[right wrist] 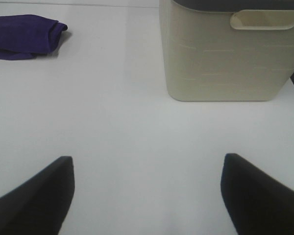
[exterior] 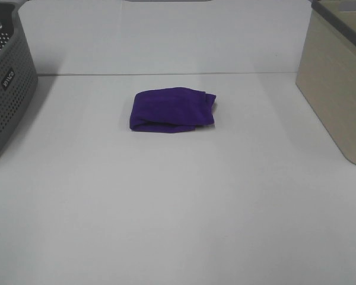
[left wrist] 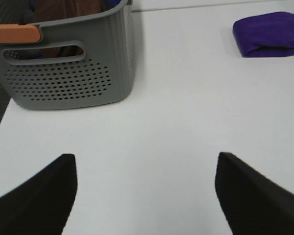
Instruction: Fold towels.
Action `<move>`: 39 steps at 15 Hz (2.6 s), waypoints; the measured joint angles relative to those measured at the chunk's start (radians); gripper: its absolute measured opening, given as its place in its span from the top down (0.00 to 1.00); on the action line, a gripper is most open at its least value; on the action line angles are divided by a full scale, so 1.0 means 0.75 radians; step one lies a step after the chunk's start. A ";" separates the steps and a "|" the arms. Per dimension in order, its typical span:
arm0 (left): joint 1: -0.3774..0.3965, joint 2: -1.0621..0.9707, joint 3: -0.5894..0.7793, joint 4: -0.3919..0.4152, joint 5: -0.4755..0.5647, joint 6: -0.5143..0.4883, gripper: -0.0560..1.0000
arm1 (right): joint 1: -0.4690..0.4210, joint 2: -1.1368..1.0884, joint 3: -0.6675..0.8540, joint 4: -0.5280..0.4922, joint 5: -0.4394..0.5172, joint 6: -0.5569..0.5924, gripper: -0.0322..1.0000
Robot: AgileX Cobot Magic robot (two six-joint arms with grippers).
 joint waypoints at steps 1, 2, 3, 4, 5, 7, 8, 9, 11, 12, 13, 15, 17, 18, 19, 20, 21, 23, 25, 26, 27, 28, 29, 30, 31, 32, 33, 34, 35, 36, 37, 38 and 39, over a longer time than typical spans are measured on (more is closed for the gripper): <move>0.000 0.000 0.016 -0.027 -0.025 0.000 0.27 | 0.000 0.000 0.003 0.000 -0.016 -0.007 0.19; 0.000 0.000 0.016 -0.029 -0.031 0.000 0.27 | 0.000 0.000 0.007 0.000 -0.019 -0.011 0.19; 0.000 0.000 0.016 -0.035 -0.047 0.000 0.27 | 0.000 0.000 0.016 -0.004 -0.019 -0.019 0.19; 0.000 0.000 0.016 -0.035 -0.047 0.000 0.27 | 0.000 0.000 0.016 -0.005 -0.019 -0.020 0.19; 0.000 0.000 0.016 -0.035 -0.047 0.000 0.27 | 0.000 0.000 0.016 -0.005 -0.019 -0.020 0.19; 0.000 0.000 0.016 -0.035 -0.047 0.000 0.27 | 0.000 0.000 0.016 -0.005 -0.019 -0.020 0.19; 0.000 0.000 0.016 -0.035 -0.047 0.000 0.27 | 0.000 0.000 0.016 -0.005 -0.019 -0.020 0.19; -0.004 0.000 0.016 -0.035 -0.047 0.000 0.27 | 0.000 0.000 0.016 -0.005 -0.019 -0.020 0.19; -0.037 0.000 0.016 -0.036 -0.047 0.000 0.27 | 0.000 0.000 0.016 -0.005 -0.019 -0.020 0.19; -0.043 0.000 0.016 -0.036 -0.047 0.000 0.27 | 0.000 0.000 0.016 -0.005 -0.019 -0.020 0.19; -0.048 0.000 0.016 -0.036 -0.047 0.000 0.27 | 0.000 0.000 0.016 -0.005 -0.019 -0.020 0.19; -0.048 0.000 0.016 -0.036 -0.047 0.000 0.27 | 0.000 0.000 0.016 -0.005 -0.019 -0.020 0.19; -0.048 0.000 0.016 -0.036 -0.047 0.000 0.27 | 0.000 0.000 0.016 -0.005 -0.019 -0.020 0.19; -0.048 0.000 0.016 -0.036 -0.047 0.000 0.27 | 0.000 0.000 0.016 -0.005 -0.019 -0.020 0.19; -0.051 0.000 0.016 -0.036 -0.047 0.000 0.27 | 0.000 0.000 0.016 -0.005 -0.019 -0.020 0.19; -0.061 0.000 0.016 -0.037 -0.047 0.000 0.27 | 0.000 0.000 0.016 -0.005 -0.019 -0.020 0.19; -0.081 0.000 0.016 -0.040 -0.047 0.000 0.27 | 0.000 0.000 0.016 -0.005 -0.019 -0.020 0.19; -0.101 0.000 0.016 -0.040 -0.047 0.000 0.27 | 0.000 0.000 0.016 -0.005 -0.019 -0.020 0.19; -0.103 0.000 0.016 -0.039 -0.047 0.000 0.27 | 0.000 0.000 0.016 -0.005 -0.019 -0.020 0.19; -0.103 0.000 0.016 -0.032 -0.047 0.000 0.27 | 0.000 0.000 0.016 -0.005 -0.019 -0.020 0.19; -0.103 0.000 0.016 -0.021 -0.047 0.000 0.27 | 0.000 0.000 0.016 -0.005 -0.019 -0.020 0.19; -0.103 0.000 0.016 -0.004 -0.047 0.000 0.27 | 0.000 0.000 0.016 -0.005 -0.019 -0.020 0.19; -0.103 0.000 0.016 0.005 -0.047 0.000 0.27 | 0.000 0.000 0.016 -0.005 -0.019 -0.020 0.19; -0.103 0.000 0.016 0.033 -0.047 -0.007 0.27 | 0.000 0.000 0.016 -0.005 -0.019 -0.020 0.19; -0.103 0.000 0.016 0.055 -0.047 -0.012 0.27 | 0.000 0.000 0.016 -0.005 -0.019 -0.020 0.19; -0.103 0.000 0.016 0.068 -0.047 -0.017 0.27 | 0.000 0.000 0.016 -0.005 -0.019 -0.020 0.19; -0.103 0.000 0.016 0.095 -0.047 -0.020 0.27 | 0.000 0.000 0.016 -0.005 -0.019 -0.020 0.19; -0.103 0.000 0.016 0.131 -0.047 -0.032 0.27 | 0.000 0.000 0.016 -0.005 -0.019 -0.020 0.19; -0.103 0.000 0.016 0.141 -0.047 -0.048 0.27 | 0.000 0.000 0.016 -0.005 -0.019 -0.020 0.19; -0.103 0.000 0.016 0.144 -0.047 -0.051 0.27 | 0.000 0.000 0.016 -0.005 -0.019 -0.020 0.19; -0.103 0.000 0.016 0.151 -0.047 -0.052 0.27 | 0.000 0.000 0.016 -0.005 -0.019 -0.020 0.19; -0.103 0.000 0.016 0.161 -0.047 -0.057 0.26 | 0.000 0.000 0.016 -0.005 -0.019 -0.020 0.19; -0.103 0.000 0.016 0.184 -0.047 -0.073 0.20 | 0.000 0.000 0.016 -0.005 -0.019 -0.020 0.19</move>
